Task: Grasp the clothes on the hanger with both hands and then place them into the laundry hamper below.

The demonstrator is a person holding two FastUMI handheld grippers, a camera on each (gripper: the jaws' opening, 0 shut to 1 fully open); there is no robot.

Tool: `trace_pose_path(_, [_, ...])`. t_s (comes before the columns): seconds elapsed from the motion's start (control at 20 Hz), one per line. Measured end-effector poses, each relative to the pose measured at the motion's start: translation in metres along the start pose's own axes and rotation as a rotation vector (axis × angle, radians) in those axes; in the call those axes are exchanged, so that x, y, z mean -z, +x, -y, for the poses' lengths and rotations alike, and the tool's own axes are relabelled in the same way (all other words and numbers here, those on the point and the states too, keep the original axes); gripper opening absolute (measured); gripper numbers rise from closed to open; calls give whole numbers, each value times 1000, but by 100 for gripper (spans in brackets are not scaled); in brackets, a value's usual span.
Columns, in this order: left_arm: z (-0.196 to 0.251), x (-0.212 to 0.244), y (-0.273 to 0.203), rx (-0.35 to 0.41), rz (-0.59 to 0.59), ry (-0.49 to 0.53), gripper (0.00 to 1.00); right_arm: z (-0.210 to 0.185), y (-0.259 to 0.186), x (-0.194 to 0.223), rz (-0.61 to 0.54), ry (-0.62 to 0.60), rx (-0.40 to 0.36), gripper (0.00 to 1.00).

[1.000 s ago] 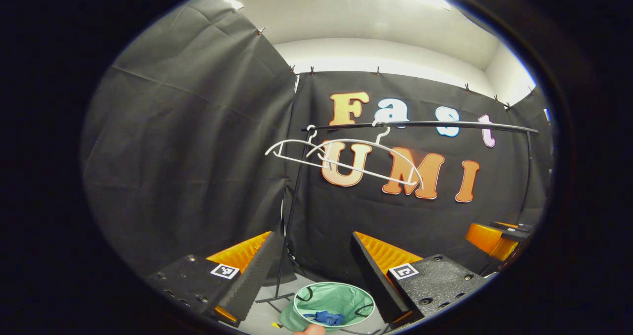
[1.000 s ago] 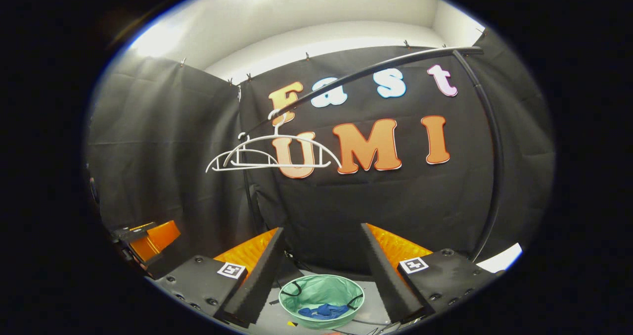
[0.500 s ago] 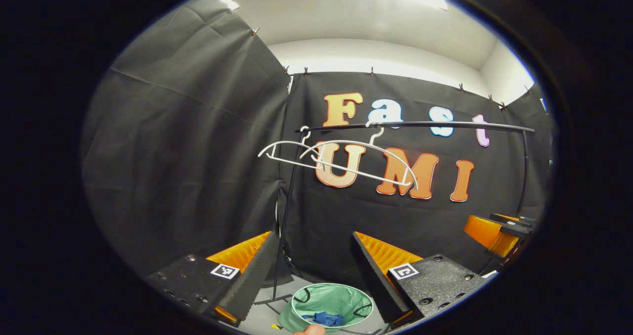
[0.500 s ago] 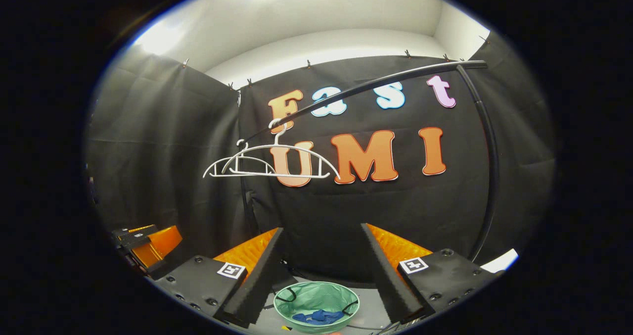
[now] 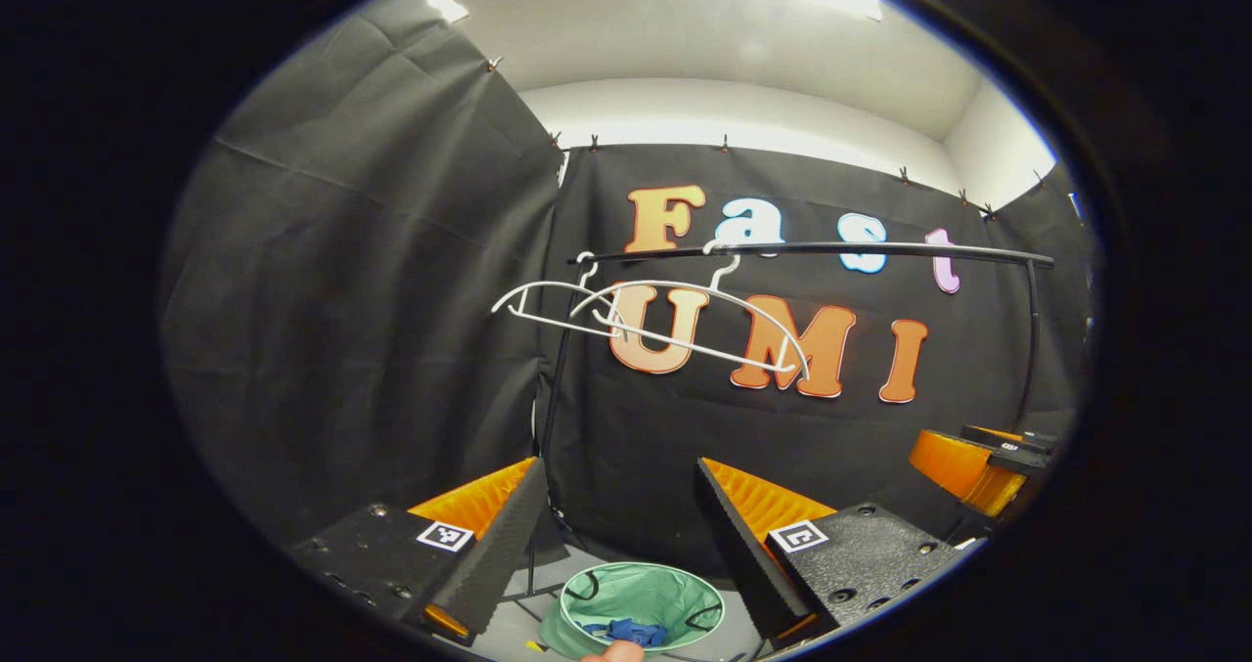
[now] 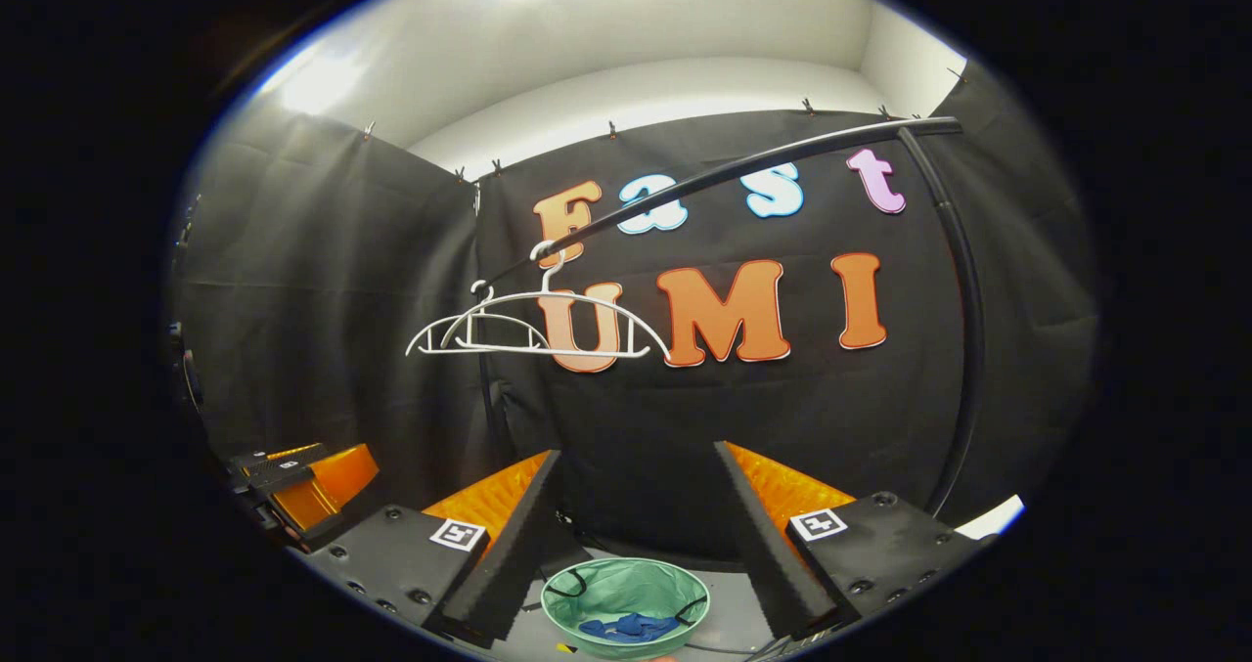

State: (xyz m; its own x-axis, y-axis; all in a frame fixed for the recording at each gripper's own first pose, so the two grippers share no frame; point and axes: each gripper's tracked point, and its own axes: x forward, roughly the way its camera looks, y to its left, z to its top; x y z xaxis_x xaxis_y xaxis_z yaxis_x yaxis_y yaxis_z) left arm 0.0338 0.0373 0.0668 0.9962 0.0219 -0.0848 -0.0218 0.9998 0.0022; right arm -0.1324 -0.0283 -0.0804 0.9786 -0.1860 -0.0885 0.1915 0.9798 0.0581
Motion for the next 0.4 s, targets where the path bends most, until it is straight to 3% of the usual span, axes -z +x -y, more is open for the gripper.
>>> trace_pose_path(0.1, [3, -3, -1, -5, 8, 3, 92, -1, -3, -1, 4, -10, -6, 98])
trace_pose_path(0.15, [3, -4, -3, -3, 10, -2, 98, 0, -5, -4, 12, -15, -5, 98])
trace_pose_path(0.2, [4, -4, -4, 3, 9, -7, 92, 1, -8, -7, 19, -18, -6, 98])
trace_pose_path(0.4, [6, -3, -7, 6, 0, -20, 92, 0, -16, -16, 30, -8, -1, 98])
